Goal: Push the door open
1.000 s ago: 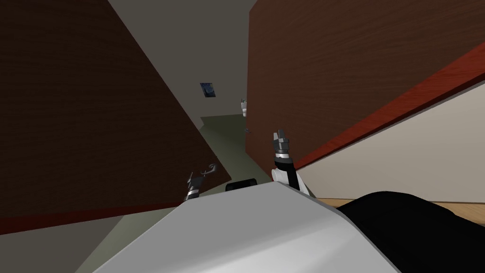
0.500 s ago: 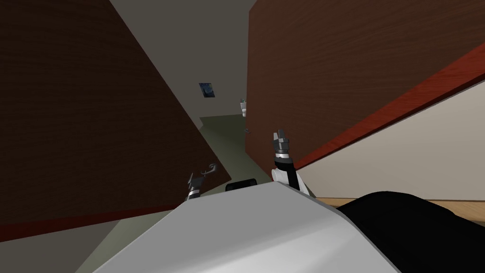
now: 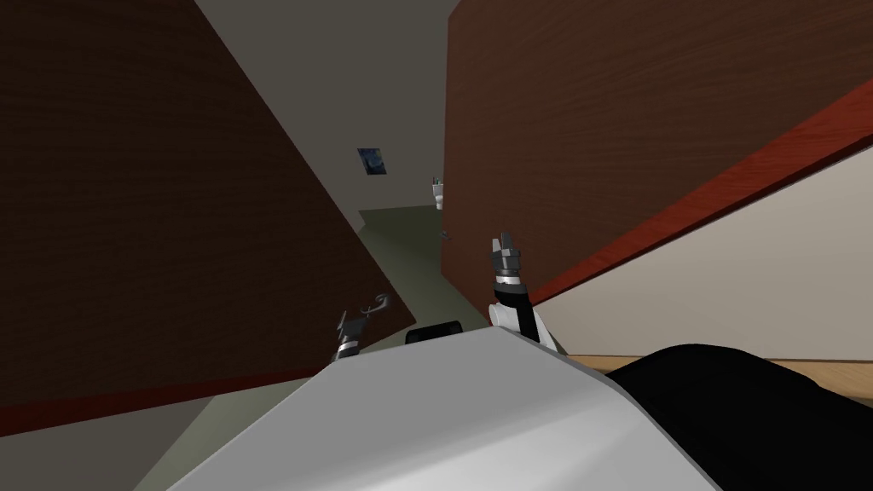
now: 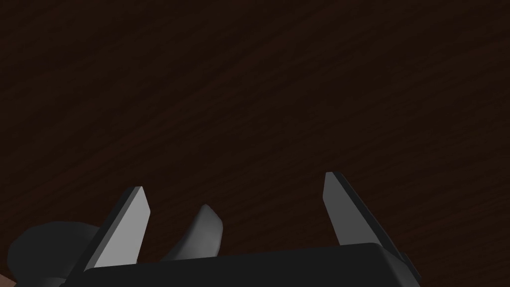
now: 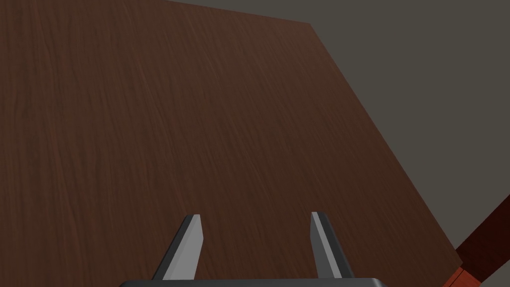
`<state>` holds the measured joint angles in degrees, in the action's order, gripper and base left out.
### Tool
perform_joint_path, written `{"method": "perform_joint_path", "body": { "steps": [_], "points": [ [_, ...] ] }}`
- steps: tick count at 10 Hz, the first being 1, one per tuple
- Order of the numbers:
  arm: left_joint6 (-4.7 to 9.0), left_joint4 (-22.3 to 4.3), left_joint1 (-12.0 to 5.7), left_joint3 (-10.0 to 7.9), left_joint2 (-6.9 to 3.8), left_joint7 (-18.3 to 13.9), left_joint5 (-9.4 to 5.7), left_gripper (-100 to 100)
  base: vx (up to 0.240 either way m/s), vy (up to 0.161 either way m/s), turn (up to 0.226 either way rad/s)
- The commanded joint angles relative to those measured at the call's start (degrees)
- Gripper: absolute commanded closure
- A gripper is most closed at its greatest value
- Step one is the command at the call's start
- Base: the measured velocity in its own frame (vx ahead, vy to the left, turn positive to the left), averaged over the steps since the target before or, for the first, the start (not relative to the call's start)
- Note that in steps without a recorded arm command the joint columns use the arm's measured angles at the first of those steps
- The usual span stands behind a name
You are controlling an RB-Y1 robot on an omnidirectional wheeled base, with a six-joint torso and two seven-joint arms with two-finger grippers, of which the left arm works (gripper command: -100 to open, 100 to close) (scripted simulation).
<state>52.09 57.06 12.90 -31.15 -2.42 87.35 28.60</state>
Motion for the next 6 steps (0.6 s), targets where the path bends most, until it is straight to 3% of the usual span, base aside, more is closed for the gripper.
{"method": "perform_joint_path", "body": {
  "steps": [1,6],
  "points": [
    [0.71,1.1,-1.05,-1.43,-1.52,-2.9,-2.28,100,0.006,-0.009,-0.030],
    [0.71,1.1,-1.05,-1.43,-1.52,-3.0,-2.28,100,0.006,-0.001,-0.005]
  ]
}}
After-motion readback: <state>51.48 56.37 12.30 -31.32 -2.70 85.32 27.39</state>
